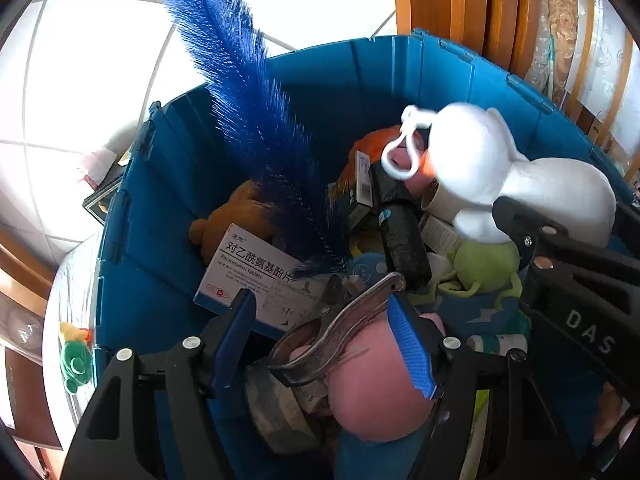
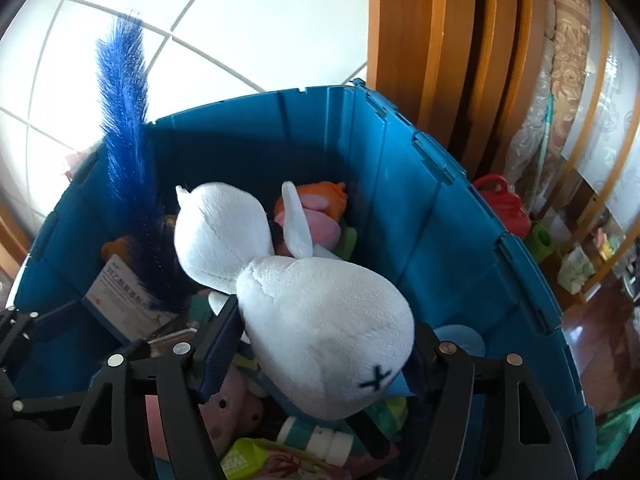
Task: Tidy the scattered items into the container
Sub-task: 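Open left tool releasing the scissors while right tool drops the white duck inside, then withdraw both tools from the container back over the bed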
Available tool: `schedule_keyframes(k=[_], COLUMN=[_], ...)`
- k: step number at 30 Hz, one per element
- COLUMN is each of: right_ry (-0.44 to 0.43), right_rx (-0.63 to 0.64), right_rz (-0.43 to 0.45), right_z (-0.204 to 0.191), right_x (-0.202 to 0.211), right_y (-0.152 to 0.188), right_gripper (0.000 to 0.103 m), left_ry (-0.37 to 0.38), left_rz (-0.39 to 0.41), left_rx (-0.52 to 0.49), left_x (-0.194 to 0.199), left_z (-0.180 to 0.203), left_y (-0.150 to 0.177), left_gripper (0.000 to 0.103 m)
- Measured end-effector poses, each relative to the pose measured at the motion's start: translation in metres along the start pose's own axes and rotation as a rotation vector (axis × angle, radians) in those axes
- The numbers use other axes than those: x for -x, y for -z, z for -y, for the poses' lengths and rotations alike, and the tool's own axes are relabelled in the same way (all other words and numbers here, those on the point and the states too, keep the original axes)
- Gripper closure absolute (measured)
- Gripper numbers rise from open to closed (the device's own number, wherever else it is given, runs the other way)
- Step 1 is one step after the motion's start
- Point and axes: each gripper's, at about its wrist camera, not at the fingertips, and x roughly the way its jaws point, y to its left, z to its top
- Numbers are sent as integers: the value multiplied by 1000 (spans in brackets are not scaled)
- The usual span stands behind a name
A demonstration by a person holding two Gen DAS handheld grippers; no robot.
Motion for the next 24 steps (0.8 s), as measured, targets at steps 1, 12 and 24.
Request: schedule_keyframes(k=[1, 12, 24], right_ry=[-2, 34, 12], right_rx=[0, -35, -69], right_rz=[2, -52, -86], right_z=[0, 6, 13], right_x=[1, -7, -10], right_y=[0, 0, 4], right_gripper=[32, 17, 1], left_ry=[-7, 3, 13], left_rz=[1, -21, -33], left_rx=[-4, -21, -22], left_x=[-1, -5, -6], left_z=[0, 3, 6], left_y=[0, 1, 6], left_gripper=[36, 36, 36])
